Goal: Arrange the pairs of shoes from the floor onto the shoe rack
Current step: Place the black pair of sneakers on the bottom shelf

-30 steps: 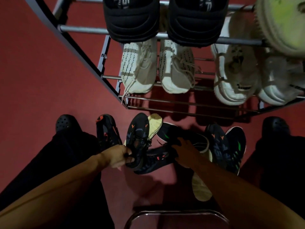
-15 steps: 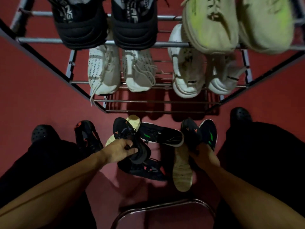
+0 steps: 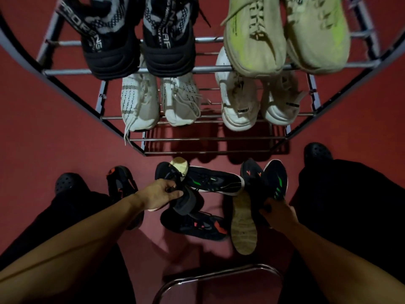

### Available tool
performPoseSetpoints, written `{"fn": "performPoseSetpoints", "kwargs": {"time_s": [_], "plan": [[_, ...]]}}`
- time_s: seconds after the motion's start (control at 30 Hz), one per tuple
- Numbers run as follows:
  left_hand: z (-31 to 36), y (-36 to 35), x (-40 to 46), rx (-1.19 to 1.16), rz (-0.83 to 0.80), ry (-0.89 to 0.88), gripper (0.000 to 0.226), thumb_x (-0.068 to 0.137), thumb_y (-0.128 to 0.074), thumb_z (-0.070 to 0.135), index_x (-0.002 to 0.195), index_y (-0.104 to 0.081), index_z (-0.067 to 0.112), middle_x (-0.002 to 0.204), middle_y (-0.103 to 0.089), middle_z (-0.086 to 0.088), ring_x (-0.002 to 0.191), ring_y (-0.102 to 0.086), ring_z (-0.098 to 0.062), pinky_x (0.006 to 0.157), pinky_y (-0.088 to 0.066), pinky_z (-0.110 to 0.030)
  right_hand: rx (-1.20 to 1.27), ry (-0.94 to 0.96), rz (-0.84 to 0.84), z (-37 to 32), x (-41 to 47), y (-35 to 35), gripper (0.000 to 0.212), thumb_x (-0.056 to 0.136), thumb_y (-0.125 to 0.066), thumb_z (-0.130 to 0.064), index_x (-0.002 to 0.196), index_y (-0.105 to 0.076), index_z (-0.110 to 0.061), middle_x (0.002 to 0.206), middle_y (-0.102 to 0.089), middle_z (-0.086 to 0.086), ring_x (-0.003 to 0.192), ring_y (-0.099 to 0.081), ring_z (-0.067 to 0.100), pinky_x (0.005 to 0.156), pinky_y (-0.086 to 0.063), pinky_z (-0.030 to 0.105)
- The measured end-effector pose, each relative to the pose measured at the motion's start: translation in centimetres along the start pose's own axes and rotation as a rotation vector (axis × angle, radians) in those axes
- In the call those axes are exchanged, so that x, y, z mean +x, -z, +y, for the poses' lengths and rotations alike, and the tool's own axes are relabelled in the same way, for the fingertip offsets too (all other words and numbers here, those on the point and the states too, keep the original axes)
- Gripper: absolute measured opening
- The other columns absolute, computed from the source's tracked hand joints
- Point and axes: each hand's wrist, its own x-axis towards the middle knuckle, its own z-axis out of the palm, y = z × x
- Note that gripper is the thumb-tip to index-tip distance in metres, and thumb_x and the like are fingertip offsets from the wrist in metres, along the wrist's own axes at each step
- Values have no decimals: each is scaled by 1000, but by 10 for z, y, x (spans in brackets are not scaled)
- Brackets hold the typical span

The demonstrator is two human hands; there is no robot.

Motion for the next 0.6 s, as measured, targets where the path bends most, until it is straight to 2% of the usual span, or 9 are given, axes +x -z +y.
{"fn": "performPoseSetpoints", "kwargs": {"time_s": [0.1, 0.2, 0.23, 0.3, 0.4, 0.5, 0.57, 0.6], "plan": [[8, 6, -10, 32, 1, -23, 25, 94, -66, 40, 94, -64, 15, 84, -65, -2, 74, -59, -15, 66, -44, -25, 144, 66, 63, -11, -5, 18, 32, 89, -61, -44, 109, -67, -20, 106, -71, 5, 98, -66, 24, 74, -45, 27], [18, 14, -24, 152, 46, -50, 34, 91, -68, 43, 109, -63, 15, 97, -57, 1, 85, -56, -17, 74, -41, -26, 195, 82, 151, -27, -11, 53, 16, 89, -60, -39, 80, -70, -29, 87, -71, 2, 87, -67, 27, 70, -46, 29], [21, 17, -29, 171, 71, -53, 32, 90, -69, 42, 108, -63, 16, 99, -51, 3, 88, -53, -18, 77, -39, -26, 201, 78, 186, -32, -15, 64, 24, 89, -58, -39, 69, -65, -29, 79, -68, 1, 83, -66, 28, 69, -46, 30], [26, 22, -35, 205, 110, -74, 27, 89, -70, 43, 100, -60, 20, 101, -46, 2, 93, -48, -19, 82, -39, -28, 285, 58, 278, -43, -21, 84, 36, 89, -55, -42, 62, -57, -19, 69, -62, 1, 73, -61, 27, 70, -45, 33], [35, 30, -44, 188, 99, -98, 26, 87, -71, 46, 93, -59, 24, 102, -58, 0, 95, -56, -22, 88, -49, -38, 475, 133, 351, -63, -32, 106, 53, 92, -56, -46, 55, -39, -12, 50, -41, -1, 53, -43, 20, 56, -31, 33], [51, 34, -53, 120, 40, -140, 18, 90, -68, 48, 84, -59, 33, 91, -65, 5, 85, -60, -15, 83, -49, -33, 610, 228, 198, -86, -45, 125, 54, 90, -58, -52, 58, -41, -12, 51, -35, -4, 51, -38, 15, 55, -31, 33], [62, 33, -57, 145, 33, -180, 22, 92, -65, 46, 84, -61, 26, 84, -60, 5, 79, -56, -15, 78, -47, -33, 665, 283, 41, -101, -54, 133, 51, 91, -56, -54, 59, -44, -16, 52, -39, -7, 52, -41, 12, 58, -34, 31], [67, 32, -58, 170, 33, -203, 23, 93, -65, 43, 85, -61, 21, 84, -56, 6, 79, -53, -15, 76, -44, -32, 684, 304, -15, -108, -58, 135, 48, 92, -54, -55, 64, -50, -16, 56, -47, -9, 55, -48, 10, 60, -39, 29]]}}
